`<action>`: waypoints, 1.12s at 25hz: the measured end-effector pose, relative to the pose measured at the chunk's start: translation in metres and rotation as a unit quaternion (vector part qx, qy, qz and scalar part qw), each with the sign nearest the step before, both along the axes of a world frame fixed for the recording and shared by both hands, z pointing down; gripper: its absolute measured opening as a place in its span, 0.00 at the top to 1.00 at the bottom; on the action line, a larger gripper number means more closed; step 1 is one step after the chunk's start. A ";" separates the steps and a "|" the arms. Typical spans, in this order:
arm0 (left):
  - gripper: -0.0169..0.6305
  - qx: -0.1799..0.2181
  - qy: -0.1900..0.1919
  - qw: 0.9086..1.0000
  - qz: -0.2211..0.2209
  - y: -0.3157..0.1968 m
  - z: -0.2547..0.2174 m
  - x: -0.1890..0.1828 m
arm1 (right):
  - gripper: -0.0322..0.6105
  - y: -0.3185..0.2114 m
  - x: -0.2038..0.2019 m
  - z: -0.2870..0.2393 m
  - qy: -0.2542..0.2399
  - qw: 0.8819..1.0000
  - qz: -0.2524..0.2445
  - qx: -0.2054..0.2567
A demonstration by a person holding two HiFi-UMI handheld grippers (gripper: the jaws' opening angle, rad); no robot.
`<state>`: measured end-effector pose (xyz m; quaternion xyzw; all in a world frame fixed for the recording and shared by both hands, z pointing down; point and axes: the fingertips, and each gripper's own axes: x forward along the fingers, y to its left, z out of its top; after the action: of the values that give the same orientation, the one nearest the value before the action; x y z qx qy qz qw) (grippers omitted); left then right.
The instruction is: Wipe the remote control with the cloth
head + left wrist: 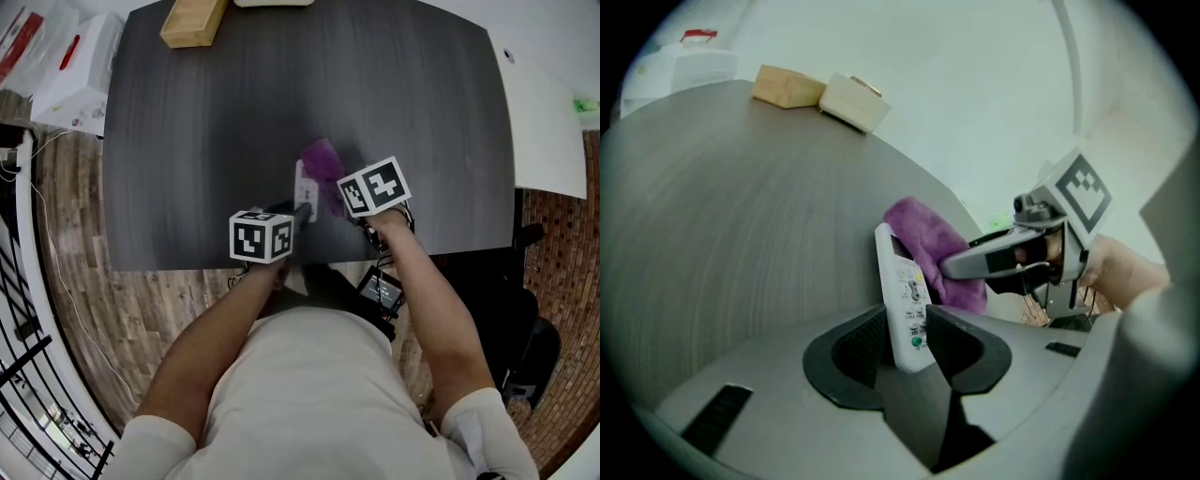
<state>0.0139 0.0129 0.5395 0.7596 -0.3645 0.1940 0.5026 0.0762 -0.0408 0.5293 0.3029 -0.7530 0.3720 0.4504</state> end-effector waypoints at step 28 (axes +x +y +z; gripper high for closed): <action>0.82 -0.026 0.029 0.999 -0.011 0.014 -0.001 -0.011 | 0.80 0.030 -0.067 -0.014 -0.073 0.996 -0.006 0.041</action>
<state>0.0027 0.0271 0.5386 0.7472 -0.3531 0.1755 0.5349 0.0095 -0.0109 0.5155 0.2882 -0.8004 0.3593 0.3836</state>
